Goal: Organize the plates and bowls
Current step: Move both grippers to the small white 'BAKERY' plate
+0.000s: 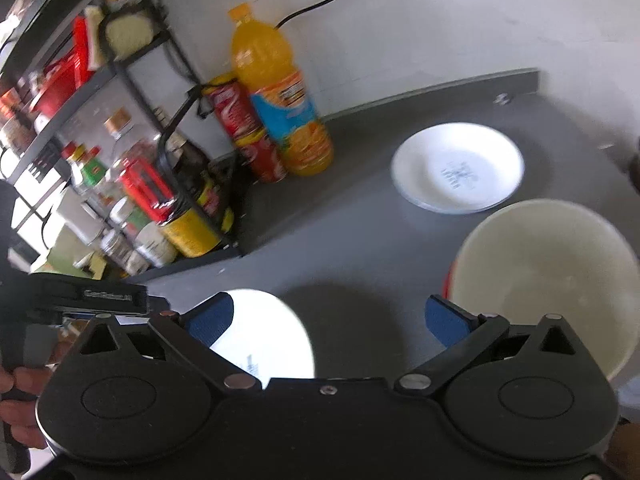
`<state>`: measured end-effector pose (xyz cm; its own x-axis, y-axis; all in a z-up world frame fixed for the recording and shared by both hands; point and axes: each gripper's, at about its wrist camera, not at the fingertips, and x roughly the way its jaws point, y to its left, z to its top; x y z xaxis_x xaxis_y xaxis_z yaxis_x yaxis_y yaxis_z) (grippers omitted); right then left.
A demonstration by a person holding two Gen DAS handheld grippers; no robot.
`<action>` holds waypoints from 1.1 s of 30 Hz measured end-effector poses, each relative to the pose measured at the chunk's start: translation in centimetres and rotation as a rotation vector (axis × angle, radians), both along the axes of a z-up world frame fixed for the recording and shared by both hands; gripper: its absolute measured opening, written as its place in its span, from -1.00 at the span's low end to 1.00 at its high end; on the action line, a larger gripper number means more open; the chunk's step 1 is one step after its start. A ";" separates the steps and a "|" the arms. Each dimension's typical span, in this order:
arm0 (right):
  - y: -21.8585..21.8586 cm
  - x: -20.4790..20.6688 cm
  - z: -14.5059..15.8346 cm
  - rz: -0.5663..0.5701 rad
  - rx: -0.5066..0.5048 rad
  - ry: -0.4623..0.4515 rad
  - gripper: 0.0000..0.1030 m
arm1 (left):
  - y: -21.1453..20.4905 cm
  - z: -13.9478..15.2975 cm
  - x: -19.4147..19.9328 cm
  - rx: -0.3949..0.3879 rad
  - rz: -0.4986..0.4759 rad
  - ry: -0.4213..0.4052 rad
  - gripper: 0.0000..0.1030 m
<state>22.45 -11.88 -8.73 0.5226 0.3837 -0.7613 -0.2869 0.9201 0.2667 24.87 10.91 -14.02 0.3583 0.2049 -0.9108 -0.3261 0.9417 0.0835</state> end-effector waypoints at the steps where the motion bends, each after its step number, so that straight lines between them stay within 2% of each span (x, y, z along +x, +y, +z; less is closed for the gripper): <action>1: -0.3 0.1 0.2 -0.011 0.000 -0.005 1.00 | -0.1 0.2 0.2 -0.005 -0.005 -0.006 0.50; 10: -2.3 1.1 2.5 -0.115 -0.032 -0.068 1.00 | -2.0 2.2 2.9 -0.034 -0.090 -0.067 0.54; 21: -4.4 2.0 3.1 -0.263 -0.054 -0.074 1.00 | -4.3 3.6 6.2 -0.047 -0.271 -0.114 0.55; 27: -6.2 2.5 3.9 -0.324 -0.046 -0.093 1.00 | -6.2 3.3 7.4 -0.072 -0.372 -0.102 0.55; 33: -8.6 4.1 4.6 -0.342 -0.041 -0.087 1.00 | -7.9 3.2 8.7 -0.114 -0.396 -0.102 0.55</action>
